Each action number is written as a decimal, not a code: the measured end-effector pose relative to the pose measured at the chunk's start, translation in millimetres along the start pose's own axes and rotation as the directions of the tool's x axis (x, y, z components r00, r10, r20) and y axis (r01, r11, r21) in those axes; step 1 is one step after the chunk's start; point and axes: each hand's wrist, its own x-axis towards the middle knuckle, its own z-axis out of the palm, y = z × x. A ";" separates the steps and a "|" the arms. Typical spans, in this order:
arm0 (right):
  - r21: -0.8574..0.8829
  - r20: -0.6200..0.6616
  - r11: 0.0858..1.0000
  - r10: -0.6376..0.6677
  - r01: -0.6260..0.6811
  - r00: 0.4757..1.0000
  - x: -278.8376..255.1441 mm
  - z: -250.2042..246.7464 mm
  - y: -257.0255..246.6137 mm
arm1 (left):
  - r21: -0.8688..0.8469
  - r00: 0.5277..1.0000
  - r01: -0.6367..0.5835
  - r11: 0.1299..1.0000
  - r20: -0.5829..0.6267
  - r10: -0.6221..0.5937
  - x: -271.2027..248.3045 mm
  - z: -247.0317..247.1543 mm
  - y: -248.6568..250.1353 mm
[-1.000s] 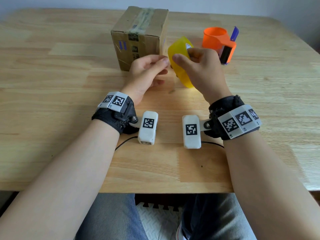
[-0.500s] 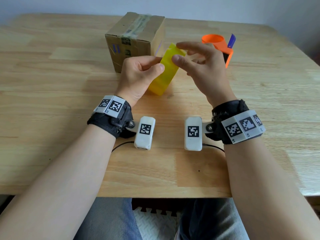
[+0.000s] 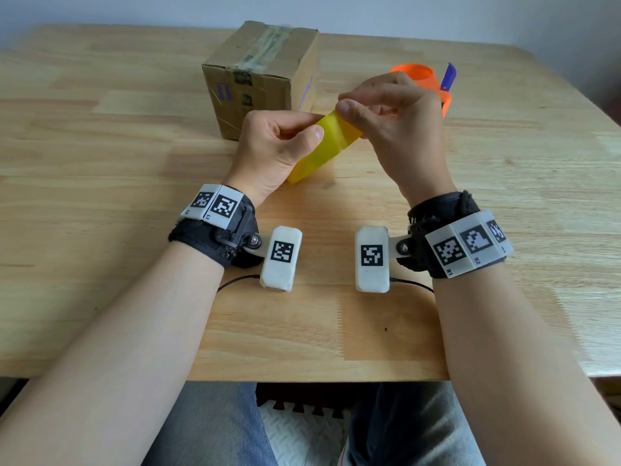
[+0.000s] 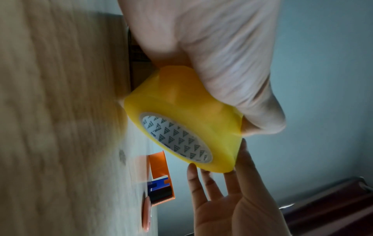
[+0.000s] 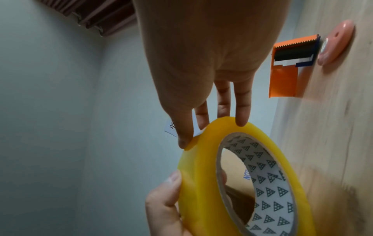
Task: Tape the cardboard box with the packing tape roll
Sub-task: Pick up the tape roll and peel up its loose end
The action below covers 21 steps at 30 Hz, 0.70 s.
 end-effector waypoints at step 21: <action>-0.133 0.102 0.990 -0.029 0.043 0.994 3.2 4.7 6.2 | -0.121 0.976 0.172 0.978 -0.111 -0.186 -1.1 1.8 -1.3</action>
